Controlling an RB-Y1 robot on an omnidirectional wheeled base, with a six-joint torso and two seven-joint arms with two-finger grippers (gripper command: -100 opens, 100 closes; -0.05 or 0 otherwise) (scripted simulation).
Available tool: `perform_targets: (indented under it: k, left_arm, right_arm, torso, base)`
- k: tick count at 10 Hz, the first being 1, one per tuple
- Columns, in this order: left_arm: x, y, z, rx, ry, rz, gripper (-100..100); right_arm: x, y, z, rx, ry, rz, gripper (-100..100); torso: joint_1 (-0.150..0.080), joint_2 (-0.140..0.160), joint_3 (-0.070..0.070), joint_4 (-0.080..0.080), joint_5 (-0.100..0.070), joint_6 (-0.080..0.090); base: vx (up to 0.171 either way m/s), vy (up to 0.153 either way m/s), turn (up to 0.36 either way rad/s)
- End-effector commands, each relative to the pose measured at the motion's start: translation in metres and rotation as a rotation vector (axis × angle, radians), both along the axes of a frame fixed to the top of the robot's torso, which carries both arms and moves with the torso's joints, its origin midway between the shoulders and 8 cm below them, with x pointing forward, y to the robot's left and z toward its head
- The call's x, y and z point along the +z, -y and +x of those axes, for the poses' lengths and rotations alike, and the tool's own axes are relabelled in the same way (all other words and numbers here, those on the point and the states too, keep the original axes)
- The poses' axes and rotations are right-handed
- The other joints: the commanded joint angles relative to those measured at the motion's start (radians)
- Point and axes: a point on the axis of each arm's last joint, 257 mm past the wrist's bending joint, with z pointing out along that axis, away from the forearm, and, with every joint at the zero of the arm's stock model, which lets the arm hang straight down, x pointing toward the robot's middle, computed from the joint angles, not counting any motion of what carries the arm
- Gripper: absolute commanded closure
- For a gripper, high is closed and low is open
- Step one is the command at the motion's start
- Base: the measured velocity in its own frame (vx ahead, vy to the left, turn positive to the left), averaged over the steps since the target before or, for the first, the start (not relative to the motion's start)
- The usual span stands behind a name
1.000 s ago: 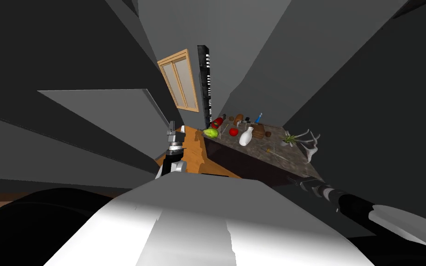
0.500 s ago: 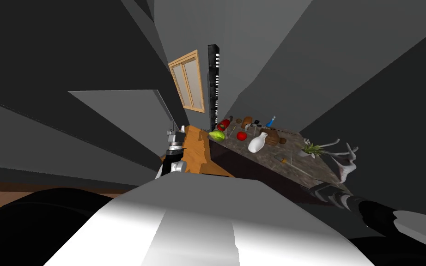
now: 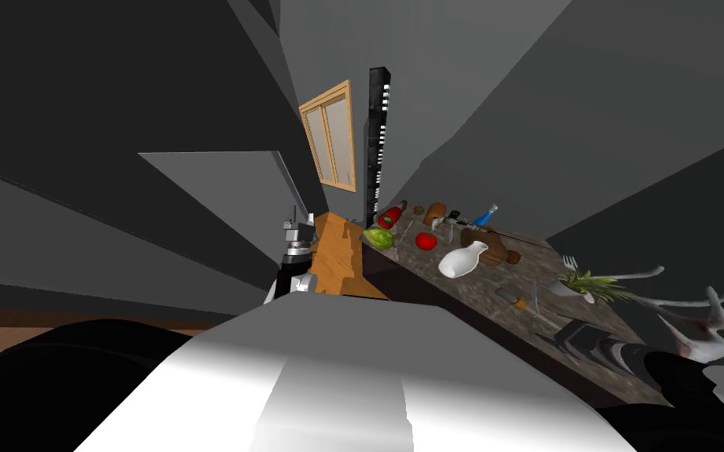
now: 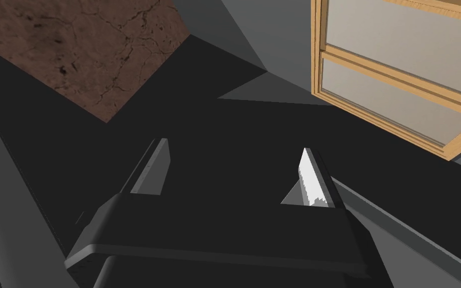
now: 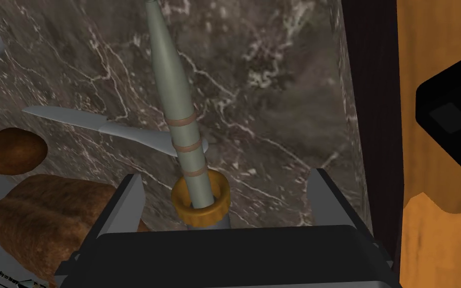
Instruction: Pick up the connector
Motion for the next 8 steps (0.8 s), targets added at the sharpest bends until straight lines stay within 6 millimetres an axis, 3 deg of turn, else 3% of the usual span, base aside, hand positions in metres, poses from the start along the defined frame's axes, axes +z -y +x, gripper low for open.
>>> perform_targets:
  k: [1, 2, 3, 4, 6, 7, 8]
  left_arm:
    - [0.000, 0.000, 0.000, 0.000, 0.000, 0.000, 0]
    - [0.000, 0.000, 0.000, 0.000, 0.000, 0.000, 0]
    - [0.000, 0.000, 0.000, 0.000, 0.000, 0.000, 0]
    - [0.000, 0.000, 0.000, 0.000, 0.000, 0.000, 0]
    - [0.000, 0.000, 0.000, 0.000, 0.000, 0.000, 0]
    - [0.000, 0.000, 0.000, 0.000, 0.000, 0.000, 0]
    - [0.000, 0.000, 0.000, 0.000, 0.000, 0.000, 0]
  right_arm:
    - [0.003, 0.007, -0.005, 0.020, -0.034, -0.024, -100]
    - [0.001, 0.004, -0.003, 0.013, -0.022, -0.015, -100]
    - [0.002, 0.004, -0.003, 0.015, -0.023, -0.017, 0]
    - [-0.007, 0.004, -0.014, 0.000, -0.023, -0.017, -100]
    - [-0.021, 0.002, -0.029, -0.022, -0.023, -0.015, -100]
    - [-0.017, 0.001, -0.025, -0.013, -0.025, -0.012, -100]
    - [-0.018, 0.001, -0.026, -0.015, -0.024, -0.015, 100]
  torso:
    - [0.000, 0.000, 0.000, 0.000, 0.000, 0.000]
    - [-0.001, 0.001, 0.001, 0.000, 0.000, 0.000]
    - [-0.002, 0.005, 0.003, 0.001, -0.001, 0.001]
    - [-0.002, 0.007, 0.004, 0.002, -0.001, 0.001]
    - [-0.005, 0.008, 0.005, 0.002, -0.001, 0.001]
    - [-0.006, 0.007, 0.004, 0.002, -0.002, 0.001]
    - [-0.004, 0.008, 0.005, 0.002, -0.001, 0.001]
  base:
    - [0.099, 0.006, 0.113]
    - [0.042, -0.003, 0.024]
    - [0.009, 0.000, -0.001]
    - [0.024, -0.020, 0.101]
    - [0.033, -0.055, 0.112]
    - [0.017, -0.028, 0.024]
    - [0.003, -0.005, -0.002]
